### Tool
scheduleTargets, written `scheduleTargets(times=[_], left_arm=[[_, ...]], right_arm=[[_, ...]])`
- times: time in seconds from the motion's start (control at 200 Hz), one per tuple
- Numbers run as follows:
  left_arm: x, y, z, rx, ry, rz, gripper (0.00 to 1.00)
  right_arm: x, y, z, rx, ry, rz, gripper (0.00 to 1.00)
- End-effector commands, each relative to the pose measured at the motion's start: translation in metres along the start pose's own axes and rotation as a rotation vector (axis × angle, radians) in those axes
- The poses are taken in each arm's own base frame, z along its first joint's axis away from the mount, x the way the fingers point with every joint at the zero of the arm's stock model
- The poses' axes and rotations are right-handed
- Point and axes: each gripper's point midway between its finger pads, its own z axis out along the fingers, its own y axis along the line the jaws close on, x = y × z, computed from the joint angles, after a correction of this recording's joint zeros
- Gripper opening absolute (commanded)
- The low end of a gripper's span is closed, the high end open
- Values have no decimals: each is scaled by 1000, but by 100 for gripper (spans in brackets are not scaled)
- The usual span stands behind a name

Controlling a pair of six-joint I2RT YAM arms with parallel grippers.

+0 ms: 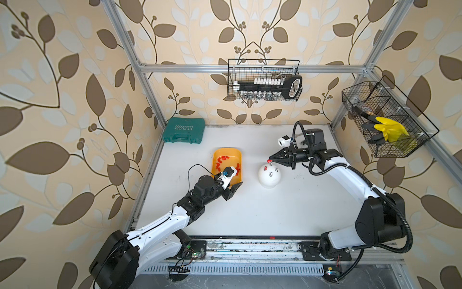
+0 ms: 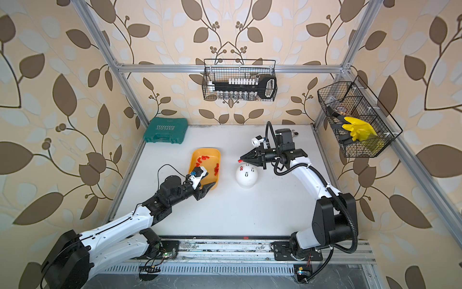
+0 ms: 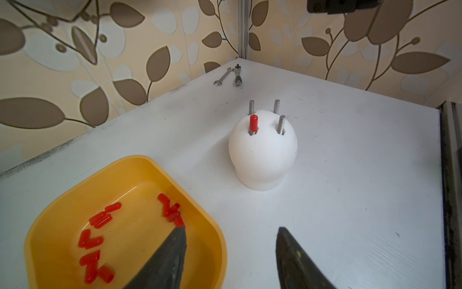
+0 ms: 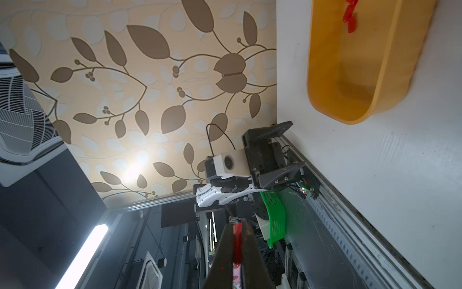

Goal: Cover the protruding screws with screw protection sleeves
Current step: Attach the screw protection sleeve to the screw.

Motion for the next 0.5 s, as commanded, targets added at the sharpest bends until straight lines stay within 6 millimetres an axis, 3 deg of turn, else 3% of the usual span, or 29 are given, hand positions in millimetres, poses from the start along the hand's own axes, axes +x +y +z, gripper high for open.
scheduleTargets(times=[0.0, 0.28, 0.495], left_arm=[[-15, -8, -5, 33, -75, 7, 60], [-16, 0, -7, -17, -116, -52, 62], [-19, -3, -3, 9, -142, -103, 73]], right_arm=[[-13, -12, -3, 111, -55, -62, 9], [-69, -37, -25, 426, -257, -219, 8], [-89, -71, -40, 637, -297, -234, 8]])
